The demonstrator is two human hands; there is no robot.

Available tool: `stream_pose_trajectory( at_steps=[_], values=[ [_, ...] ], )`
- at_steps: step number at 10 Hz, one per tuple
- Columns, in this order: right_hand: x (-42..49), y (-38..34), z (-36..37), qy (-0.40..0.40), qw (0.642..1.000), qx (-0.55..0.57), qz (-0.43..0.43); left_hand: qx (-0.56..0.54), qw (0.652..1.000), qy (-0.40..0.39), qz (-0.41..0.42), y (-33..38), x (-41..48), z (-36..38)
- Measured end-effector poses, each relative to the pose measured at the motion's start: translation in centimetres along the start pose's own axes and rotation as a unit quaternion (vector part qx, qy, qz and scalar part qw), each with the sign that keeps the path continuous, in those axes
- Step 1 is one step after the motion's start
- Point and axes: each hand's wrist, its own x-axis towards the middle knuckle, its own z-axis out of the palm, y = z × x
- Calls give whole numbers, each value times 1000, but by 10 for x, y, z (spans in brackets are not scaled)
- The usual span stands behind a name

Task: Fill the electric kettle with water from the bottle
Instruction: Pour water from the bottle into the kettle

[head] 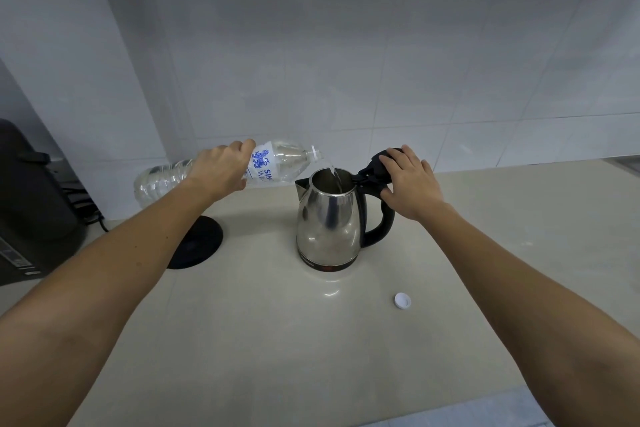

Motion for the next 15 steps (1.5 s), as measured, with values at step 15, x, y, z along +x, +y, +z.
stream_pose_trajectory(
  at_steps=[15],
  values=[
    [1, 5, -6, -23, 999, -4, -26, 85, 996, 3, 5, 9, 0, -3]
  ],
)
